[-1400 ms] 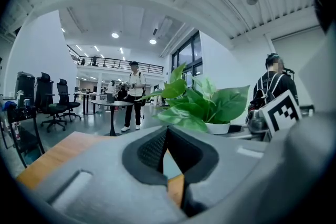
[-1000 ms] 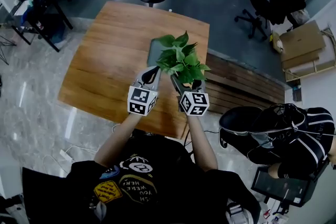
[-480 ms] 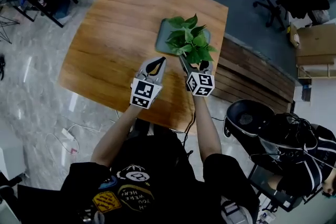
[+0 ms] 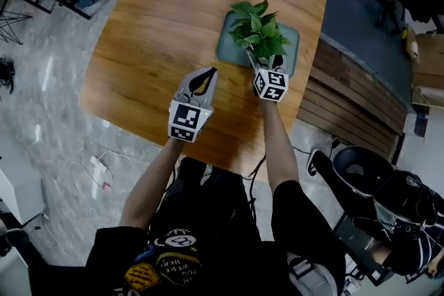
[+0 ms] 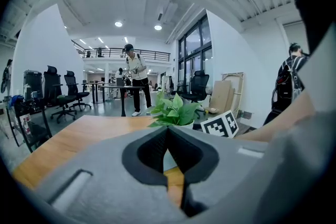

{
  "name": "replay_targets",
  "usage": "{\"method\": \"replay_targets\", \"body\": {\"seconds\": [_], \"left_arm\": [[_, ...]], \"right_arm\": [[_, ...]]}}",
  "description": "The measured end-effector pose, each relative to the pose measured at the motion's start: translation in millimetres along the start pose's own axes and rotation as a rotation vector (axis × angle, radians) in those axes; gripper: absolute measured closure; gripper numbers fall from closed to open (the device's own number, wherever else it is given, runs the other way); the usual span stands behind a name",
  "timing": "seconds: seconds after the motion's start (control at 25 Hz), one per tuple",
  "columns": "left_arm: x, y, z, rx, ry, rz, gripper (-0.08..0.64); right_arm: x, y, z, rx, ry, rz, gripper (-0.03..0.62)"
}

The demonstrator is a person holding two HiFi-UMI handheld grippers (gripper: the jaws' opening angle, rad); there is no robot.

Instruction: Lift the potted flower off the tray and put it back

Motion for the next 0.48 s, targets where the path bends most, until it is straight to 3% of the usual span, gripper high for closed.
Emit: {"method": "replay_targets", "body": {"seconds": [0.2, 0.48], "left_arm": [[13.0, -19.3, 15.4, -0.034, -0.001, -0.018, 0.557], [24.9, -29.8, 38.5, -0.060, -0.026, -0.018, 0.557]], "right_arm": [[45.8, 15.4, 38.8, -0.028, -0.097, 0.035, 0.117], [64.5, 23.1, 57.5, -0.040, -0.097, 0.060, 0.117]]}}
Point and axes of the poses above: the fingertips, and each gripper's own axes: x forward along the fingers, y to its right, z out of its underside, the point moved 7 cm from there along -x, backward along the fingers, and after that the axes turned 4 degrees about -y, right-handed, at the moved point
